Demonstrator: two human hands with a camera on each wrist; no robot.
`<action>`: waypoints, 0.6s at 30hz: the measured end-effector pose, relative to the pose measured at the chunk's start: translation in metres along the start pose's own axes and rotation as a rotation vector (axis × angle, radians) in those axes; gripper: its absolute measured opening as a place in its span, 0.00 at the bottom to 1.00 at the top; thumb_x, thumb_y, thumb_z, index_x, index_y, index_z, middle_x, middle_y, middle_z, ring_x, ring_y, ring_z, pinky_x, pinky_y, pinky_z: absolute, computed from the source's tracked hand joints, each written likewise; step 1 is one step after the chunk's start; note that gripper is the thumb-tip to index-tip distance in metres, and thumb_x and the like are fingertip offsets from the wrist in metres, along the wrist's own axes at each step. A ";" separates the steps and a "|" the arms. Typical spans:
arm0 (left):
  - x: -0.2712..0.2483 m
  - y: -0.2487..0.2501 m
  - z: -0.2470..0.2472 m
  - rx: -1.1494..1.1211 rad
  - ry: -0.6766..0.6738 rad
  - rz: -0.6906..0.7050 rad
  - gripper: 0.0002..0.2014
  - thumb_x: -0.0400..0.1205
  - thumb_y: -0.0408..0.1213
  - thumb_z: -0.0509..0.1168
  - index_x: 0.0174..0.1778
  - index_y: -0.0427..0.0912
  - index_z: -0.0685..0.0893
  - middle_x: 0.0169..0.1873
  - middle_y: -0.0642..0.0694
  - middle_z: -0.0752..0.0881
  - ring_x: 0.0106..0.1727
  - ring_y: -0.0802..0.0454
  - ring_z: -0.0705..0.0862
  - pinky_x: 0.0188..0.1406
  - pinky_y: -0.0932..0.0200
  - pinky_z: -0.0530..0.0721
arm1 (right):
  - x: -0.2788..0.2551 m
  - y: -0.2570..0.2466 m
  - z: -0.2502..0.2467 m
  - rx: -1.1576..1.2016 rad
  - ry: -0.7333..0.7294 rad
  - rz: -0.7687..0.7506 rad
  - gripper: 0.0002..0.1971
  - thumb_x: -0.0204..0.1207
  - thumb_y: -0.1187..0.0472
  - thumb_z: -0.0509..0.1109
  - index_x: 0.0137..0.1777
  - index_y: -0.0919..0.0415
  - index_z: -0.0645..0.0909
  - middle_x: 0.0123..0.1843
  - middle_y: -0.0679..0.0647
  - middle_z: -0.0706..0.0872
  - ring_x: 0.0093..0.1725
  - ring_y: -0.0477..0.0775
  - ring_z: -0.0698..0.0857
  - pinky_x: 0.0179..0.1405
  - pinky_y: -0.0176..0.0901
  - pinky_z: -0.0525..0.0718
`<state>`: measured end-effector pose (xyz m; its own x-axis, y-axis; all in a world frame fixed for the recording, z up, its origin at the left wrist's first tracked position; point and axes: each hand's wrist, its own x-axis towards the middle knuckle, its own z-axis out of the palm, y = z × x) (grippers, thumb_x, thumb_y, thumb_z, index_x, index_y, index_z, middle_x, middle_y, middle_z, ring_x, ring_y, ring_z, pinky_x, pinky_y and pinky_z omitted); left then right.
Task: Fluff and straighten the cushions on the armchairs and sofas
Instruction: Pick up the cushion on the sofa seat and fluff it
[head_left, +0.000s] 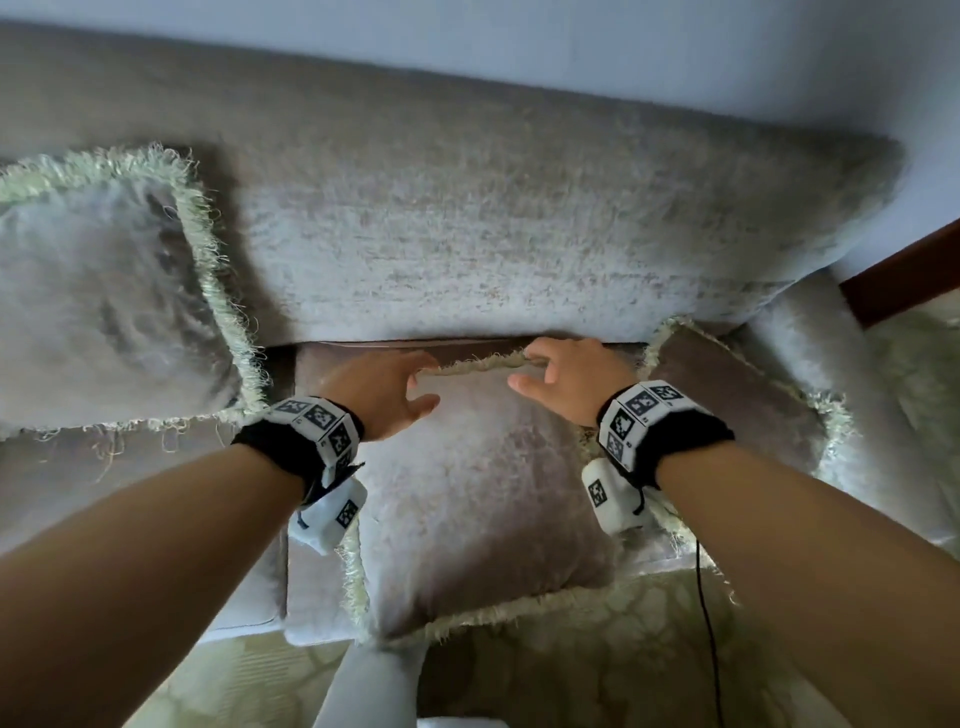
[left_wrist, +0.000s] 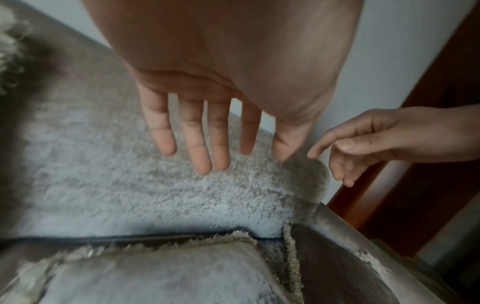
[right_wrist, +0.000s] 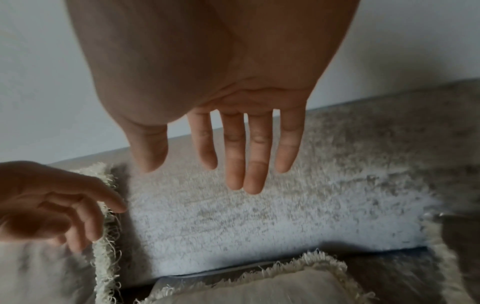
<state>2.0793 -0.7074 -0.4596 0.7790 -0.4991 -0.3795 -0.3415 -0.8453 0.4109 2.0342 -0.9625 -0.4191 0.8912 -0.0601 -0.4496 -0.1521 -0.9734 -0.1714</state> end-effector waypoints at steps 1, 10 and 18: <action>0.010 -0.005 0.010 -0.044 0.009 -0.036 0.25 0.84 0.60 0.65 0.77 0.62 0.75 0.61 0.58 0.88 0.63 0.52 0.85 0.57 0.54 0.74 | 0.014 0.004 0.006 0.023 0.003 -0.011 0.32 0.79 0.30 0.62 0.77 0.47 0.75 0.64 0.49 0.88 0.64 0.56 0.85 0.57 0.48 0.82; 0.058 -0.048 0.139 -0.419 0.103 -0.432 0.28 0.82 0.60 0.66 0.78 0.61 0.73 0.72 0.43 0.78 0.61 0.45 0.86 0.64 0.43 0.83 | 0.108 0.071 0.128 0.289 0.062 -0.018 0.42 0.73 0.25 0.58 0.79 0.53 0.74 0.51 0.53 0.91 0.61 0.57 0.86 0.62 0.50 0.83; 0.045 -0.073 0.255 -0.535 0.229 -0.742 0.41 0.70 0.67 0.72 0.81 0.67 0.68 0.81 0.46 0.53 0.76 0.34 0.74 0.76 0.39 0.76 | 0.131 0.143 0.248 0.396 0.155 0.163 0.47 0.66 0.19 0.54 0.84 0.39 0.67 0.79 0.60 0.66 0.77 0.64 0.63 0.74 0.60 0.68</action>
<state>2.0046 -0.7170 -0.7181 0.8047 0.2294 -0.5476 0.5256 -0.7043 0.4772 2.0236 -1.0549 -0.7203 0.8909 -0.2672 -0.3672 -0.4205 -0.7908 -0.4448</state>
